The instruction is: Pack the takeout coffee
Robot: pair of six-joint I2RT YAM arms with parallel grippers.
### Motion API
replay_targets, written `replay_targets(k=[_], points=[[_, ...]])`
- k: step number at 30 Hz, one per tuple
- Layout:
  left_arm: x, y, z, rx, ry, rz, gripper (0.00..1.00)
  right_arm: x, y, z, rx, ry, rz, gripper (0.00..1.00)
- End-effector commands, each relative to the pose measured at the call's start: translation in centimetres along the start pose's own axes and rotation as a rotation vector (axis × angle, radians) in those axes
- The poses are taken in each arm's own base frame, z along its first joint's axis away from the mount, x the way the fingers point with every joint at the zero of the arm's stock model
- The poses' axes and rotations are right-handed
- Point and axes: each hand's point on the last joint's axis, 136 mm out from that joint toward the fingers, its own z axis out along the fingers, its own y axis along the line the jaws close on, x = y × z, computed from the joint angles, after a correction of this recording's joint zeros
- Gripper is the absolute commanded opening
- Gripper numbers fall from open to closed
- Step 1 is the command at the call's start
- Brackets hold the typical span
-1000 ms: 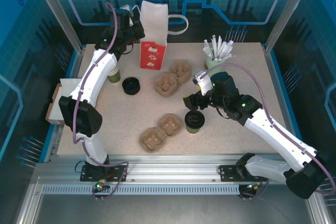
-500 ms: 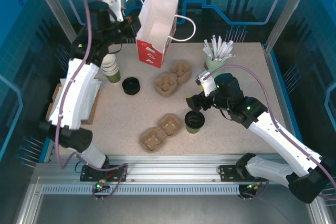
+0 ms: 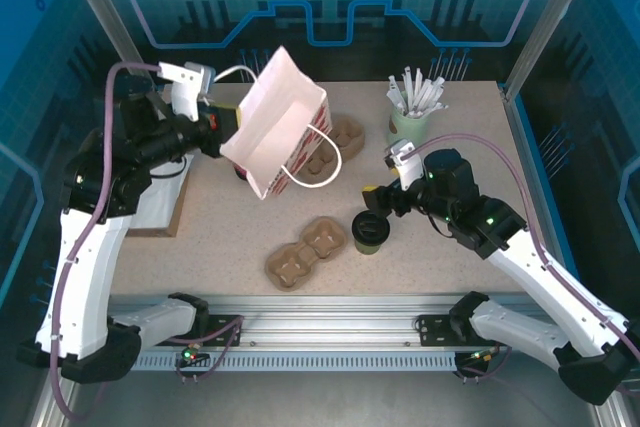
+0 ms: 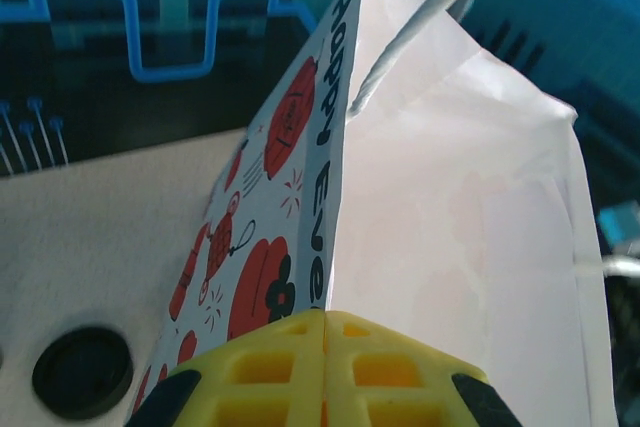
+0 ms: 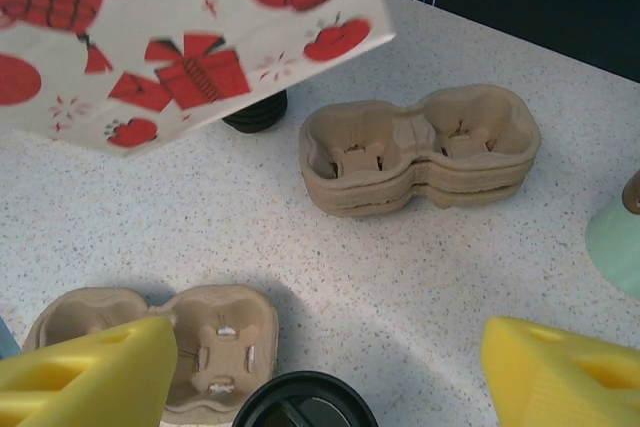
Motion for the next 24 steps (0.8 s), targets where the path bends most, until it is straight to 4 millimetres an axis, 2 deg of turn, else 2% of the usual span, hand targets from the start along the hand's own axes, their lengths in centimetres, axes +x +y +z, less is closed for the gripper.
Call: replay_targets(k=[1,5,9,14,24], points=[[4.5,0.5,0.2,0.023,0.160,0.060,0.00,-0.3,0.8,-0.5,-0.030,-0.026,-0.018,0.81],[7.1,1.8,0.7,0.012,0.240,0.038,0.00,0.0,0.8,-0.6,-0.031,-0.022,-0.015,0.81],[8.4,4.1,0.8,-0.087,0.268,0.037,0.00,0.6,0.6,-0.5,-0.024,-0.006,-0.009,0.81],[9.0,4.1,0.0,-0.101,0.255,0.049,0.00,1.0,0.6,-0.4,-0.021,0.006,-0.007,0.81],[11.6,6.0,1.1,-0.156,0.370,0.037,0.00,1.1,0.7,-0.1,-0.026,0.021,-0.006,0.81]])
